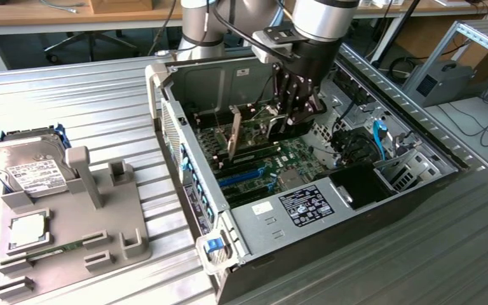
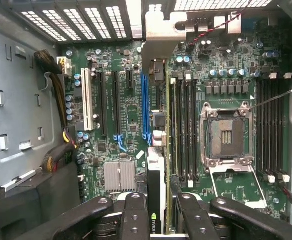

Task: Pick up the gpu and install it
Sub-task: 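Insert the gpu into the slot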

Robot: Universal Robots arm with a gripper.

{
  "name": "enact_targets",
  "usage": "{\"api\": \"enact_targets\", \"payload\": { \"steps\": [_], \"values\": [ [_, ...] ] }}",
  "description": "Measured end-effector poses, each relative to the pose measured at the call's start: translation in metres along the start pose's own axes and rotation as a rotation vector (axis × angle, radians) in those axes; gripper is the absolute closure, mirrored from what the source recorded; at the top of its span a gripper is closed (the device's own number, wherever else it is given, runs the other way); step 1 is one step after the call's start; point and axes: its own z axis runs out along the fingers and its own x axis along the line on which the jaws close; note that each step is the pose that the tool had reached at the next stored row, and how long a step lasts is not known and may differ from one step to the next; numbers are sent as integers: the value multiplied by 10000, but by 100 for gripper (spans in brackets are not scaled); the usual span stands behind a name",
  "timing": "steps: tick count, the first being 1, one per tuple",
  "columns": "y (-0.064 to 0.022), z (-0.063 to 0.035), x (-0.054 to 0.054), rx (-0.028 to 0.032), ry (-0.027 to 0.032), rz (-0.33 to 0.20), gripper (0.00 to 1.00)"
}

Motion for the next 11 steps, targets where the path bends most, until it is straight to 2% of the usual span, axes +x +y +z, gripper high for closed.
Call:
{"api": "enact_targets", "payload": {
  "steps": [11],
  "values": [
    [42, 64, 1, 23, -1, -3, 73]
  ]
}}
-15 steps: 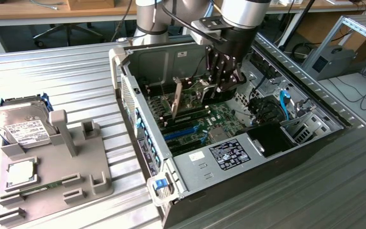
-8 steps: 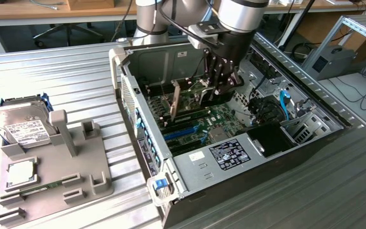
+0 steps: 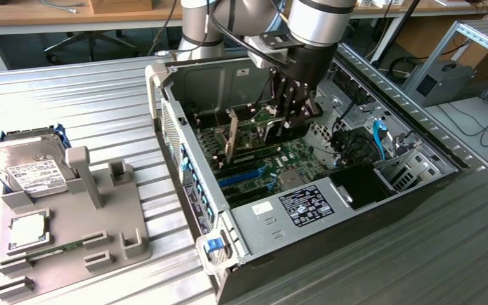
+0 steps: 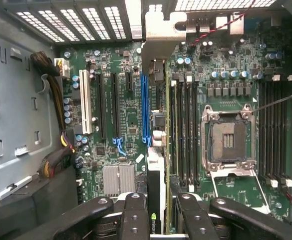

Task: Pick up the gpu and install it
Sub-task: 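Insert the gpu into the slot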

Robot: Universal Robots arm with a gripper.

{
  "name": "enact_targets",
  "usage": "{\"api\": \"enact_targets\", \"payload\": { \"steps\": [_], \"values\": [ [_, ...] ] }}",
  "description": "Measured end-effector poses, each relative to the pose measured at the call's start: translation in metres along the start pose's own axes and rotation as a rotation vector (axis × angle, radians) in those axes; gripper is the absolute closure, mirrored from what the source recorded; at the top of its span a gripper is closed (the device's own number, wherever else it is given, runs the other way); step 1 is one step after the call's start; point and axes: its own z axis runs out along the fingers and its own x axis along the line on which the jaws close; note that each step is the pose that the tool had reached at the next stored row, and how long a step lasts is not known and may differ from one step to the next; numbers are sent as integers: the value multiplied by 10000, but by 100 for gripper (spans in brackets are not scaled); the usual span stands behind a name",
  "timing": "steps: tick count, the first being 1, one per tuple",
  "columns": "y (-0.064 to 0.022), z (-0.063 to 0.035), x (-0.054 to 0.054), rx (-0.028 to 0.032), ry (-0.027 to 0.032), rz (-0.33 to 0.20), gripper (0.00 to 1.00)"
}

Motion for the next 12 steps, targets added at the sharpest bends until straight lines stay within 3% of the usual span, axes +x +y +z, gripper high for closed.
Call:
{"api": "enact_targets", "payload": {
  "steps": [12],
  "values": [
    [2, 4, 0, 0, 0, 0, 73]
  ]
}}
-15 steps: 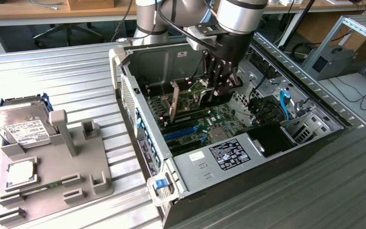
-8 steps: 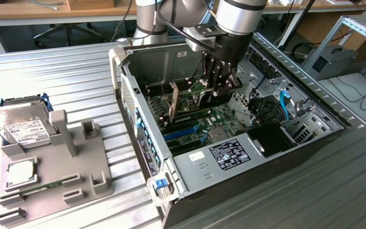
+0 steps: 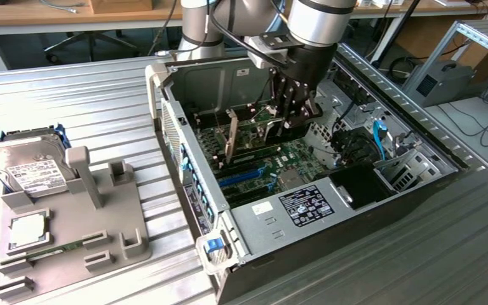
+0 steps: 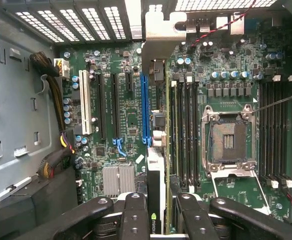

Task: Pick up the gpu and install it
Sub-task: 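Insert the gpu into the slot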

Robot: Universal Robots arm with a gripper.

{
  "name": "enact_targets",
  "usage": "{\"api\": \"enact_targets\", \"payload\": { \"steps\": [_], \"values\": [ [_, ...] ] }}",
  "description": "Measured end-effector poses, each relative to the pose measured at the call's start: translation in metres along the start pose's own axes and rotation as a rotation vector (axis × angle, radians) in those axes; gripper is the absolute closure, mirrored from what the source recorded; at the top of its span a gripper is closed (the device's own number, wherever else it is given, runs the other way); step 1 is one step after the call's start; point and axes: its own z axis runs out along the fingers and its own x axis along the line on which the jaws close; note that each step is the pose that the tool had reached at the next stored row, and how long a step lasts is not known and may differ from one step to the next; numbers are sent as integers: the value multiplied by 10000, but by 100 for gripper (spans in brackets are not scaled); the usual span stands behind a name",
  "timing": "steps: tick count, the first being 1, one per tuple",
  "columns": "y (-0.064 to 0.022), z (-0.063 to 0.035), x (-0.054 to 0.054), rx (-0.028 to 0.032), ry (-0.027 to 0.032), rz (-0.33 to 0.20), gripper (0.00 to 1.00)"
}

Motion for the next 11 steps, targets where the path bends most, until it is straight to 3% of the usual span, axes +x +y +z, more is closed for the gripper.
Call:
{"api": "enact_targets", "payload": {
  "steps": [5, 11],
  "values": [
    [7, 28, 0, 6, -1, 1, 73],
    [34, 112, -1, 60, -3, 1, 73]
  ]
}}
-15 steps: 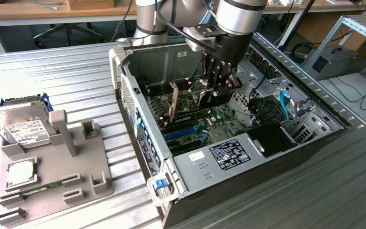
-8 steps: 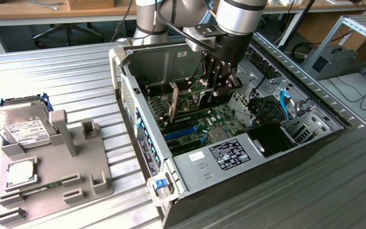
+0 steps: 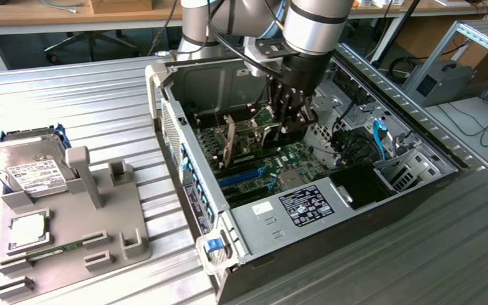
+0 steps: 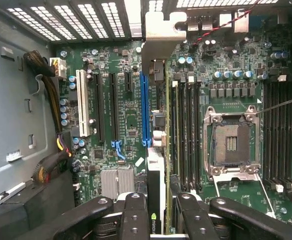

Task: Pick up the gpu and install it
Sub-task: 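Insert the gpu into the slot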

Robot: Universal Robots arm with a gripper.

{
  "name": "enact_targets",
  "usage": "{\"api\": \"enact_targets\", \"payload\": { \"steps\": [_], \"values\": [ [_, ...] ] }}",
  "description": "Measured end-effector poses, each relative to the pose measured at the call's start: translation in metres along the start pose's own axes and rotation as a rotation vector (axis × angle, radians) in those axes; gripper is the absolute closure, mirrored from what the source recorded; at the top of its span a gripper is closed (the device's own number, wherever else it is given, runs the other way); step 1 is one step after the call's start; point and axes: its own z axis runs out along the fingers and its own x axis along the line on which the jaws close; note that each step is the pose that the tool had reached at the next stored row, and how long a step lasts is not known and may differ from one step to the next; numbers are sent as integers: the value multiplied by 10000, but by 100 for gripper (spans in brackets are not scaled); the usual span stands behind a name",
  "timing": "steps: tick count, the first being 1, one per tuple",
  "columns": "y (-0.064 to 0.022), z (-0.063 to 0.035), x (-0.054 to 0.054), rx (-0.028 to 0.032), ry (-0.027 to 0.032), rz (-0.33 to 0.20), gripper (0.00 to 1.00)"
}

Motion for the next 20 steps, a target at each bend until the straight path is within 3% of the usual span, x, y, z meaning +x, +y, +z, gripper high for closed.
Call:
{"api": "enact_targets", "payload": {
  "steps": [20],
  "values": [
    [79, 194, 0, 109, -15, 2, 73]
  ]
}}
